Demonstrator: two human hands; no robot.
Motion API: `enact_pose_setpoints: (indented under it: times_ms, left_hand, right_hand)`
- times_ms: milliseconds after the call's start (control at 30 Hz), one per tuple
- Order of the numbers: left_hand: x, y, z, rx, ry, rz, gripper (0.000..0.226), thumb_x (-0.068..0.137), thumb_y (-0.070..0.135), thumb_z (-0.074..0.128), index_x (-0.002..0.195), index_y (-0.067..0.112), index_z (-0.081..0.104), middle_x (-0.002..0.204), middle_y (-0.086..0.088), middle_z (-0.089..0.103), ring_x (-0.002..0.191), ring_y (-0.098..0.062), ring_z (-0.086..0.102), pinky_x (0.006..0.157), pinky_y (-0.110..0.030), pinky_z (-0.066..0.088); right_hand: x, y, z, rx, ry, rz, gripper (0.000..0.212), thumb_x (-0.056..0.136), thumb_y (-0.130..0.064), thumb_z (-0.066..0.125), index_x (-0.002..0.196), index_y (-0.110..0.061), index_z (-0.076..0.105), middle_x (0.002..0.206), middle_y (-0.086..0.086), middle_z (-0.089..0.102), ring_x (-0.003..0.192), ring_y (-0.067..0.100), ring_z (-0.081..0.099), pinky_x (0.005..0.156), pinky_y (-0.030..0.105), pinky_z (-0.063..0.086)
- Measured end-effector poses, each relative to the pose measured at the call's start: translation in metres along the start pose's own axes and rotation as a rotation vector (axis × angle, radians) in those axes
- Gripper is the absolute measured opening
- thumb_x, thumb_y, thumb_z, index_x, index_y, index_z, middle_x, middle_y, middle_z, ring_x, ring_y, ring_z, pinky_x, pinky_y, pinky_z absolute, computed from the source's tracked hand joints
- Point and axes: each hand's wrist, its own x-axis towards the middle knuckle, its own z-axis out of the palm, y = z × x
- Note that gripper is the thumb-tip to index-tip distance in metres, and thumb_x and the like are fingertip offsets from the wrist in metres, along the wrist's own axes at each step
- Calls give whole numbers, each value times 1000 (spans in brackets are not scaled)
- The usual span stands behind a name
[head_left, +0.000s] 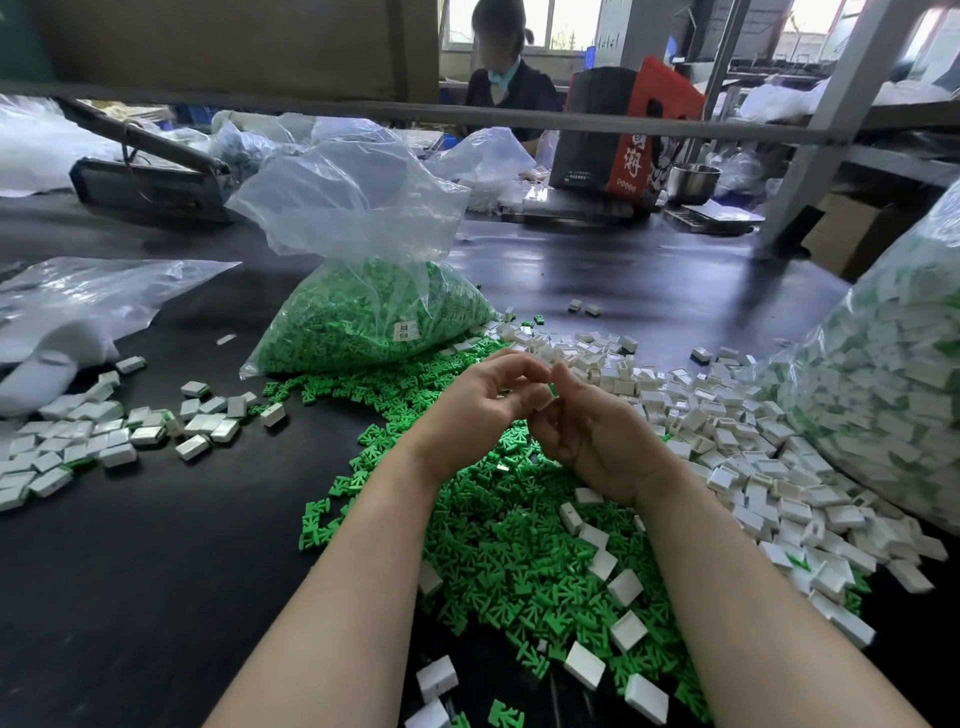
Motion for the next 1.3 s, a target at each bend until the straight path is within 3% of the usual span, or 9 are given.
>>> enact_pose_setpoints:
  times_ms: [100, 200, 567, 767, 933, 1100, 1300]
  left_hand:
    - [-1, 3, 1, -29, -13, 32, 9, 93, 0, 57, 96, 3, 65, 119, -9, 63, 100, -7, 62, 92, -18, 49]
    - [-2, 3, -1, -32, -29, 47, 9, 93, -2, 57, 96, -3, 65, 120, -8, 61, 103, -2, 61, 90, -14, 47]
    - [-2, 3, 0, -9, 3, 73, 11, 94, -2, 56, 100, -5, 65, 121, -13, 59, 115, -23, 59, 101, -28, 48]
    - [-2, 3, 1, -20, 3, 77, 13, 95, -1, 55, 101, -6, 65, 122, -13, 60, 113, -25, 60, 102, -36, 48]
    - [-2, 3, 1, -33, 6, 87, 12, 94, -2, 54, 98, -4, 65, 121, -12, 61, 108, -21, 61, 99, -32, 50]
    - [-2, 3, 1, -48, 8, 93, 11, 94, -2, 54, 98, -4, 65, 121, -11, 61, 106, -21, 63, 97, -31, 51]
    - [-2, -1, -4, -67, 10, 44, 9, 94, 1, 57, 97, -1, 65, 112, -1, 68, 95, -12, 67, 87, -22, 52]
  right_hand:
    - [-2, 1, -2, 77, -32, -12, 36, 82, -47, 60, 110, -27, 72, 65, -2, 48, 57, 8, 43, 50, 19, 31]
    - [-2, 2, -3, 134, -55, -5, 48, 84, -41, 62, 125, -17, 62, 67, -3, 50, 60, 7, 46, 52, 17, 36]
    - [0, 2, -2, 216, -97, -36, 43, 89, -34, 60, 127, -14, 64, 80, 0, 54, 67, 8, 50, 66, 14, 51]
    - [0, 2, -2, 197, -112, -49, 48, 92, -32, 56, 134, -9, 56, 84, 2, 49, 68, 8, 47, 67, 15, 49]
    - [2, 3, -3, 155, -100, -62, 49, 96, -31, 50, 139, -7, 51, 92, 6, 44, 69, 8, 44, 65, 15, 46]
    - [2, 3, -3, 151, -95, -66, 45, 98, -30, 47, 138, -9, 53, 98, 9, 40, 72, 9, 42, 67, 18, 42]
    - [2, 2, 3, 50, -69, -34, 38, 94, -41, 49, 120, -21, 68, 78, -1, 52, 69, 9, 48, 66, 24, 35]
